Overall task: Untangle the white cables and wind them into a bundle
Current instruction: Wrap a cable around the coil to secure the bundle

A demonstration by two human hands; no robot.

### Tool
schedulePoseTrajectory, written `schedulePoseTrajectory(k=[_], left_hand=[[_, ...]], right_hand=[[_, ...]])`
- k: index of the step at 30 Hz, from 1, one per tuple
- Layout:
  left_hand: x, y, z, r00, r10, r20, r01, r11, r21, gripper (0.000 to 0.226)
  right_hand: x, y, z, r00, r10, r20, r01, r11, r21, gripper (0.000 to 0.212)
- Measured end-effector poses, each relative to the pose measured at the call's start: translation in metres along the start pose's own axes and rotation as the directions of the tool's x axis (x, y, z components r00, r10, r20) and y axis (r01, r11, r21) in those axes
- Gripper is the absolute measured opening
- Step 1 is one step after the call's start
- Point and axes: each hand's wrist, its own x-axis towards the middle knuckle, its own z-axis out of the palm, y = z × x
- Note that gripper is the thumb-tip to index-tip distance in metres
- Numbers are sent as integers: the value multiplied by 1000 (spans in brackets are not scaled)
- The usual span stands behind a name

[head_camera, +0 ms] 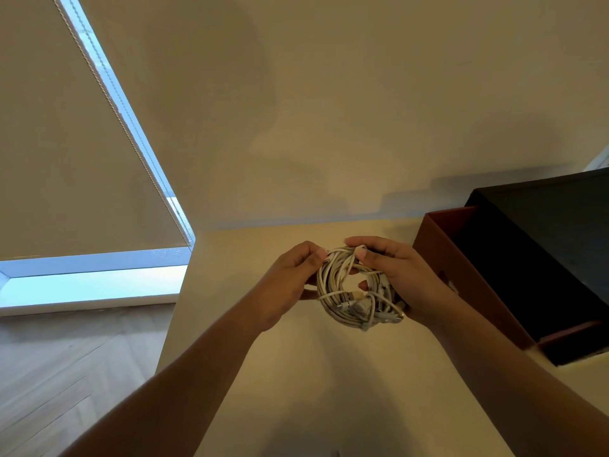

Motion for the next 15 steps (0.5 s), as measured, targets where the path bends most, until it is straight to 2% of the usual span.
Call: schedulePoseTrajectory(k=[3, 12, 15], left_hand=[[1, -2, -1, 1000, -15, 1, 15, 1000, 10, 26], [-1, 1, -6, 996, -90, 22, 90, 996, 15, 19], [0, -4, -7, 995, -79, -63, 80, 997, 15, 12]], right_hand=[[1, 0, 4, 1000, -25, -18, 24, 999, -43, 16], [1, 2, 0, 1000, -25, -8, 25, 999, -23, 16], [0, 4, -2, 999, -28, -36, 27, 999, -24, 17]])
